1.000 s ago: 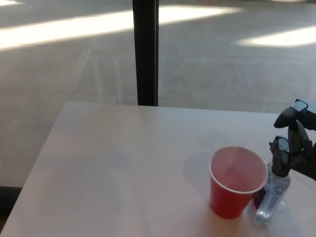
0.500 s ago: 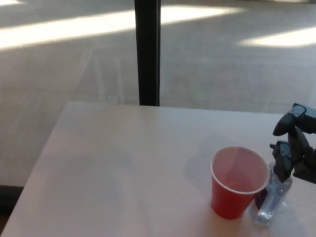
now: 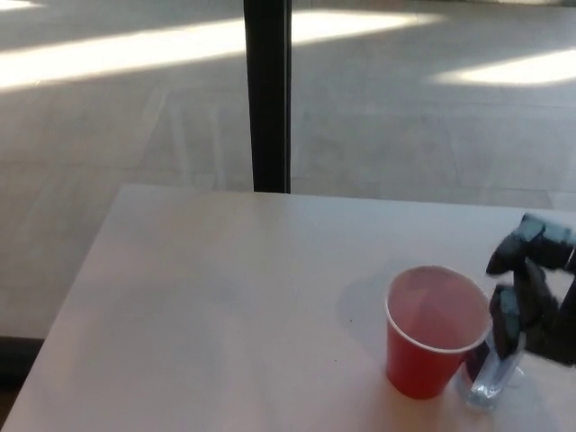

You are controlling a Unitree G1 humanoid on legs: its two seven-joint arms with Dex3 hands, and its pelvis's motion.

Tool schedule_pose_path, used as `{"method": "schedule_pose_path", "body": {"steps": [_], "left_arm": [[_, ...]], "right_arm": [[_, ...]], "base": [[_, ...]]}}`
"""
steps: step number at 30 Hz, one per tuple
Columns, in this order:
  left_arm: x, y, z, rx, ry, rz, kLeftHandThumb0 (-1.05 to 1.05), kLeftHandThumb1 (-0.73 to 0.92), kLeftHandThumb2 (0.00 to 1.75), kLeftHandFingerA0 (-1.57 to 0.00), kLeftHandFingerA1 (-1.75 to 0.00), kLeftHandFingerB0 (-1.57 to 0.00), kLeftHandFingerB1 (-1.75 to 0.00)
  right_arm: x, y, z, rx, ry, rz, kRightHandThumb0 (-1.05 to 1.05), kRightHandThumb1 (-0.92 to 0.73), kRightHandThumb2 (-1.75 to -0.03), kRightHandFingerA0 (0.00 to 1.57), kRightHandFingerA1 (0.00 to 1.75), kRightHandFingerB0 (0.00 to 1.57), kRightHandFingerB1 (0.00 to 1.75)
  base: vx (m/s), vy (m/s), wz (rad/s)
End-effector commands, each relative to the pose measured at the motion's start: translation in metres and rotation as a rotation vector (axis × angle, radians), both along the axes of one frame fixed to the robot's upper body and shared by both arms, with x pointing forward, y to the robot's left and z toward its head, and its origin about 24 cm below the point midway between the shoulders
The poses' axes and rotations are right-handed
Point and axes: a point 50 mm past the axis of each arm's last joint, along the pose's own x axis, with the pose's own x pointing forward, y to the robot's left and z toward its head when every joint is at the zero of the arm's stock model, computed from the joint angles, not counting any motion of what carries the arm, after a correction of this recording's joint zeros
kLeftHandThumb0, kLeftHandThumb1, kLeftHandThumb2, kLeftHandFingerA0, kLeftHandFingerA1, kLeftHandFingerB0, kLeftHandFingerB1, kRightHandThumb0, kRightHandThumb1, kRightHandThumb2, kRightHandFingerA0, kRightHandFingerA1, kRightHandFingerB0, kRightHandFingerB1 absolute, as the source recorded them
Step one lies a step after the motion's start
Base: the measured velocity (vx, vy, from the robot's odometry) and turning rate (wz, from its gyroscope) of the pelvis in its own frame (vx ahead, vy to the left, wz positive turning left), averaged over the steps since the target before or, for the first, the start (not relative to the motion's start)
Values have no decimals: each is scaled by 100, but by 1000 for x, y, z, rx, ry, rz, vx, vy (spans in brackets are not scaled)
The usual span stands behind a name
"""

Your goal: The robot uses its right hand fist to press the hand soap kept in the middle of the table to get liquid hand soap out

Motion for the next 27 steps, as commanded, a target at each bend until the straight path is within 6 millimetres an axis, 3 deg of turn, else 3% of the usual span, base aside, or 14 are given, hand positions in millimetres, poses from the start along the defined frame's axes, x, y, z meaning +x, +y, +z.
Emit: {"method": "schedule_pose_path", "body": {"steps": [1,7,15,17,20,22,23,26,27], "left_arm": [[1,7,7,38,15,-12,-38,46,94,-81,-98,-64,-85],[1,8,7,34,15,-3,-37,46,93,-82,-99,-65,-86],[0,9,7,37,19,-13,-39,44,98,-85,-99,-66,-85],[-2,10,7,35,21,-8,-38,45,96,-82,-98,-64,-85],[-2,10,7,36,23,-4,-37,47,95,-83,-100,-66,-87],[-3,10,6,29,22,6,-38,46,94,-81,-98,-63,-85],[-4,10,6,34,34,0,-40,45,96,-84,-98,-65,-85],[-6,10,5,30,36,0,-39,44,96,-82,-97,-64,-85],[-7,10,5,26,31,6,-38,46,95,-82,-99,-63,-85]], "right_arm": [[-13,-6,-39,-24,245,-40,-19,-55,-124,96,175,72,156],[-17,-7,-49,-25,272,-46,-20,-55,-126,96,175,71,155],[-11,-10,-36,-2,233,-52,-24,-60,-119,95,175,74,152],[-10,-10,-29,-14,207,-39,-24,-62,-118,94,175,68,158],[-7,-9,-17,-4,173,-22,-24,-60,-119,95,175,67,162],[-1,-4,13,31,93,8,-23,-52,-129,97,175,76,153],[1,-3,28,20,36,25,-23,-57,-122,96,175,74,156],[2,-2,41,37,2,45,-22,-59,-120,96,175,75,155],[3,-2,58,34,-46,43,-21,-58,-120,96,175,74,155]], "base": [[0,0,0],[0,0,0],[0,0,0],[0,0,0],[0,0,0],[0,0,0],[0,0,0],[0,0,0],[0,0,0]]}}
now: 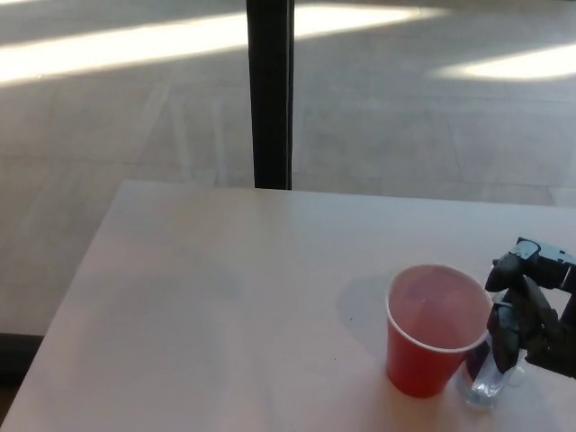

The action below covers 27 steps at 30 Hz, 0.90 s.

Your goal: The robot uses its right hand fist to press the hand soap kept in the middle of the table to get liquid hand soap out

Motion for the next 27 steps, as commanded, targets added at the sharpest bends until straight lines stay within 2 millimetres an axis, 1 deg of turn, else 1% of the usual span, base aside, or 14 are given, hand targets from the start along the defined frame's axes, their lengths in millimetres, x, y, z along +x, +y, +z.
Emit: {"method": "schedule_pose_path", "body": {"steps": [1,4,10,11,14,15,17,18,19,21,23,24,25,27], "left_arm": [[-3,10,7,31,14,3,-38,47,94,-83,-99,-64,-86],[-4,10,7,27,2,28,-37,47,94,-84,-104,-63,-88],[-6,10,6,23,20,23,-38,48,93,-81,-100,-65,-88],[-6,10,6,25,19,23,-38,47,93,-82,-100,-65,-88],[-7,10,7,28,20,20,-38,47,94,-81,-99,-64,-87],[-7,9,6,26,18,18,-38,47,95,-81,-99,-64,-88],[-7,9,6,20,17,20,-37,48,94,-81,-99,-61,-85],[-7,9,5,14,13,31,-36,48,93,-80,-98,-59,-84],[-7,9,5,15,17,29,-36,49,93,-80,-98,-60,-83],[-7,9,5,21,23,21,-36,48,94,-82,-98,-65,-86],[-6,8,5,28,25,15,-38,48,95,-82,-98,-64,-86],[-6,9,5,27,23,16,-38,48,95,-82,-98,-64,-86],[-5,9,5,25,27,16,-38,48,95,-81,-97,-64,-86],[-4,9,6,30,29,20,-37,48,92,-81,-98,-66,-88]], "right_arm": [[3,-1,49,30,-62,38,-21,-59,-121,97,175,73,155],[3,-3,71,40,-114,23,-22,-59,-119,96,175,77,149],[-7,-25,138,34,-313,-28,-20,-61,-115,91,175,72,152],[-9,-31,144,40,-325,-41,-19,-76,-97,89,175,64,162],[-13,-45,156,56,-350,-90,-16,-80,-93,88,175,63,162],[-15,-61,164,79,-370,-126,-12,-89,-93,83,175,54,169],[-19,-76,170,105,-389,-132,-14,-86,-99,82,175,48,170],[-25,-96,173,130,-411,-183,-18,-72,-98,82,175,56,150],[-29,-105,174,169,-400,-236,-22,-74,-85,82,175,65,136],[-37,-124,173,156,-412,-329,-17,-69,-98,88,175,71,127],[-47,-155,166,205,-381,-468,-18,-66,-106,88,175,61,140],[-47,-154,167,207,-380,-466,-18,-66,-106,88,175,61,140],[-55,-175,158,191,-349,-595,-15,-61,-111,94,175,76,128],[-66,-200,138,122,-285,-773,-15,-53,-120,97,175,83,129]], "base": [[0,0,0],[0,0,0],[0,0,0],[0,0,0],[0,0,0],[0,0,0],[0,0,0],[0,0,0],[0,0,0],[0,0,0],[0,0,0],[0,0,0],[0,0,0],[0,0,0]]}}
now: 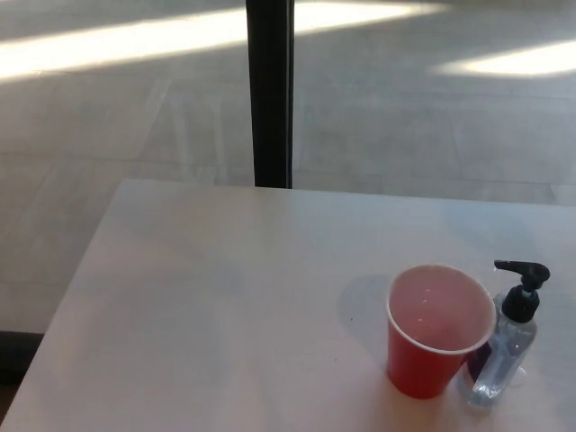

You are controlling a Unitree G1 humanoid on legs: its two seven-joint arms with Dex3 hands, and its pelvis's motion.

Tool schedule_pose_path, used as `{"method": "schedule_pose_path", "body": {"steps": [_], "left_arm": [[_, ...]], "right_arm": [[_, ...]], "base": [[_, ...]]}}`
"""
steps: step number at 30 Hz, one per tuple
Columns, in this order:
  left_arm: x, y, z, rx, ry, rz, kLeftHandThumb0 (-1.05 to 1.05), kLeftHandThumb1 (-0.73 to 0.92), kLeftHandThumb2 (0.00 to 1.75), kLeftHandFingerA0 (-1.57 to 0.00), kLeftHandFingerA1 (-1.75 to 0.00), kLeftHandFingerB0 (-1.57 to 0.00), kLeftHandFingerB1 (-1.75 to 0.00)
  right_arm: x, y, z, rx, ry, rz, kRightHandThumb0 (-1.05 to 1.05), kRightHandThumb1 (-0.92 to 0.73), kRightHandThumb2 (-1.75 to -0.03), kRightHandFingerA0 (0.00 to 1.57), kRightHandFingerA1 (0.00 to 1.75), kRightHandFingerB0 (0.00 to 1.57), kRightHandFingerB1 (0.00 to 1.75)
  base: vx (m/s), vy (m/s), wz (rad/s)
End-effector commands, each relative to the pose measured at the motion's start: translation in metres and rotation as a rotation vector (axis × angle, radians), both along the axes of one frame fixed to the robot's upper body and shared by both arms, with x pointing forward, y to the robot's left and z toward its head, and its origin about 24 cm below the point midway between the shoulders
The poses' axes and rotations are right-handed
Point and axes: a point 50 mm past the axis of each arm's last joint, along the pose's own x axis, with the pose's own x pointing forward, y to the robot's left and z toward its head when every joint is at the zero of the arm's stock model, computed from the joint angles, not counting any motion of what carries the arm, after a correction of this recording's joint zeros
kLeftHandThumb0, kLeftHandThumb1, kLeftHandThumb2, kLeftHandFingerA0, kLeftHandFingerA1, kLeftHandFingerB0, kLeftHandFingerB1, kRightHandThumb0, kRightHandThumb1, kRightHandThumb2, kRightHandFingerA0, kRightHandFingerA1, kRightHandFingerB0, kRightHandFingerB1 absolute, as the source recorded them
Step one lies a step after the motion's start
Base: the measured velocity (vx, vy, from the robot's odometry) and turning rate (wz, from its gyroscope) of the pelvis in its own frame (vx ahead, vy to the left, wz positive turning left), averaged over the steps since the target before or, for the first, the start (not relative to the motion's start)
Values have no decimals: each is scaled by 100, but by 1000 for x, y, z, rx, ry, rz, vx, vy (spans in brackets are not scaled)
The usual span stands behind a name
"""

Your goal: The robot uses its right hand fist to press the hand soap kept in the middle of the table to get liquid hand soap out

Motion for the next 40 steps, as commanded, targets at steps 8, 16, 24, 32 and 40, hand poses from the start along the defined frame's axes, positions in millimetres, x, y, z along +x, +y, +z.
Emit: {"method": "schedule_pose_path", "body": {"steps": [8,16,24,32,40], "left_arm": [[-2,8,6,25,10,15,-38,47,93,-81,-99,-66,-89],[-4,8,6,23,0,23,-37,47,94,-85,-103,-64,-87],[2,8,8,28,-14,11,-39,45,97,-80,-97,-67,-88],[3,5,4,8,-27,18,-38,46,92,-84,-99,-63,-85],[3,6,6,15,-16,6,-37,46,94,-80,-98,-66,-88]], "right_arm": [[-81,-130,-109,107,354,-755,-28,-38,-127,130,149,97,126],[-122,-134,-203,266,577,-1034,-14,-39,-128,104,173,91,129],[-134,-124,-258,350,722,-1115,-23,-48,-117,132,139,98,115],[-147,-116,-288,444,807,-1179,-24,-58,-98,101,175,91,121],[-151,-110,-305,453,872,-1195,-34,-74,-70,97,164,80,77]], "base": [[0,0,0],[0,0,0],[0,0,0],[0,0,0],[0,0,0]]}}
